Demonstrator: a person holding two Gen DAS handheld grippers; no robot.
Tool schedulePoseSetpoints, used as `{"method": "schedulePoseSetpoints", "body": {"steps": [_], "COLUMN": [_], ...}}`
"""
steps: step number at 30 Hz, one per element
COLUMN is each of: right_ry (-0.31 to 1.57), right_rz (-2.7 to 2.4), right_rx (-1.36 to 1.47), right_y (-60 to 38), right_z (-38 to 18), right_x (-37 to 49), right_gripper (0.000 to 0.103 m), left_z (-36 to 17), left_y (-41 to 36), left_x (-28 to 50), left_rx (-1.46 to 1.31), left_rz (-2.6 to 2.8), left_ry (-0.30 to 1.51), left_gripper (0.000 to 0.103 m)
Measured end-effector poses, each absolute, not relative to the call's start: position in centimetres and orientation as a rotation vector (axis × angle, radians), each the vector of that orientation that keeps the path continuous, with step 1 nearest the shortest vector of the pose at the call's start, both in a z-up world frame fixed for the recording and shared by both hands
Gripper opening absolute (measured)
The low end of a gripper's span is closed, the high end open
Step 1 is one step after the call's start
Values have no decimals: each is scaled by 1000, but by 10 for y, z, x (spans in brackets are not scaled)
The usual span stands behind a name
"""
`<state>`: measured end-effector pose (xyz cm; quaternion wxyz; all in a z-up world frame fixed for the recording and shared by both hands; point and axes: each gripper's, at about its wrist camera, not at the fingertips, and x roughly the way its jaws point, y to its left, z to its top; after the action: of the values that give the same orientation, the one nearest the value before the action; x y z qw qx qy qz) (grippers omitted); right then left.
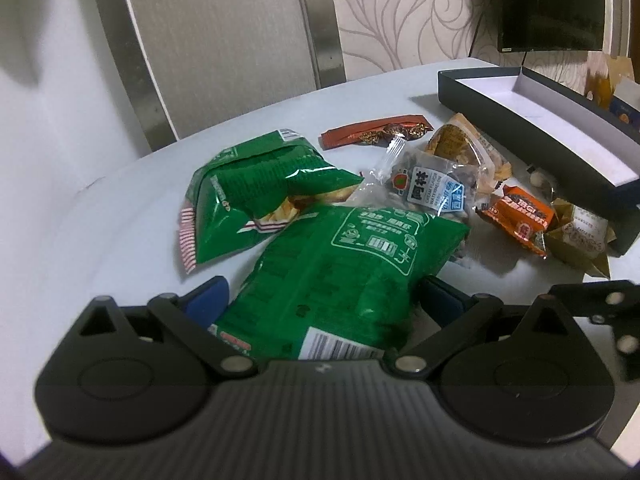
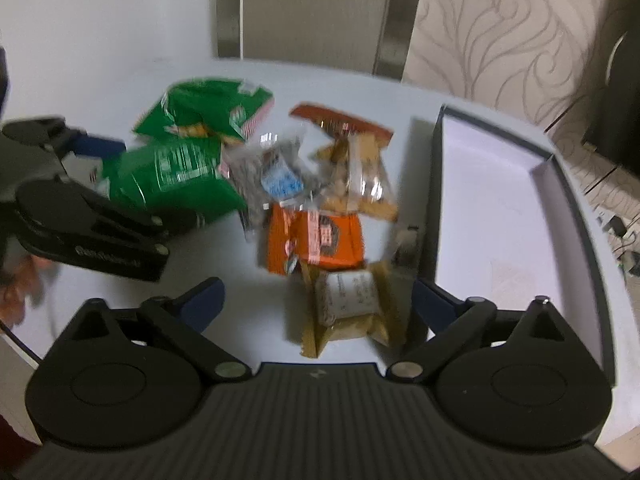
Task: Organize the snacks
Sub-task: 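Grasp the large green chip bag with the left tool while the right tool grasps a tan cake packet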
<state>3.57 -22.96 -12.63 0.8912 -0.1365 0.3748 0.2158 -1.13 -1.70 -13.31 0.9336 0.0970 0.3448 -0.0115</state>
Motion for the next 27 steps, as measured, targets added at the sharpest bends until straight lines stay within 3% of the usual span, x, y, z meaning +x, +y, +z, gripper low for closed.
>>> {"method": "schedulePoseSetpoints", "body": {"steps": [4,6,7,8,13,16,27], "right_ry": [791,800,807,812,807,798,786], "right_rz": [456,450,444,445,448,443,439], "right_rx": [-278,-273,-264,-247,-238,-216,-189], "right_y": [-229,-231,-233,-236,-241,-244,-248], "right_z": [-132,-134,-136,-138,-135,-129,-120], "right_x": [36,37,37,37,33,27,10], "right_gripper": [87,71,56,54,53,46,45], "left_z": [-135,-136,-136,-135,-129,-125,-108], "left_y": [-15,-14,-14,-14,-10,-5,-5], "left_x": [-12,-12,-13,-15,-23,-24,-41], "left_rx": [174,170,171,176,150,112,69], "left_rz": [-45,-42,-47,-52,-65,-71,-85], "left_ry": [700,693,688,681,664,673,657], "left_gripper": [103,100,95,93,75,72,68]}}
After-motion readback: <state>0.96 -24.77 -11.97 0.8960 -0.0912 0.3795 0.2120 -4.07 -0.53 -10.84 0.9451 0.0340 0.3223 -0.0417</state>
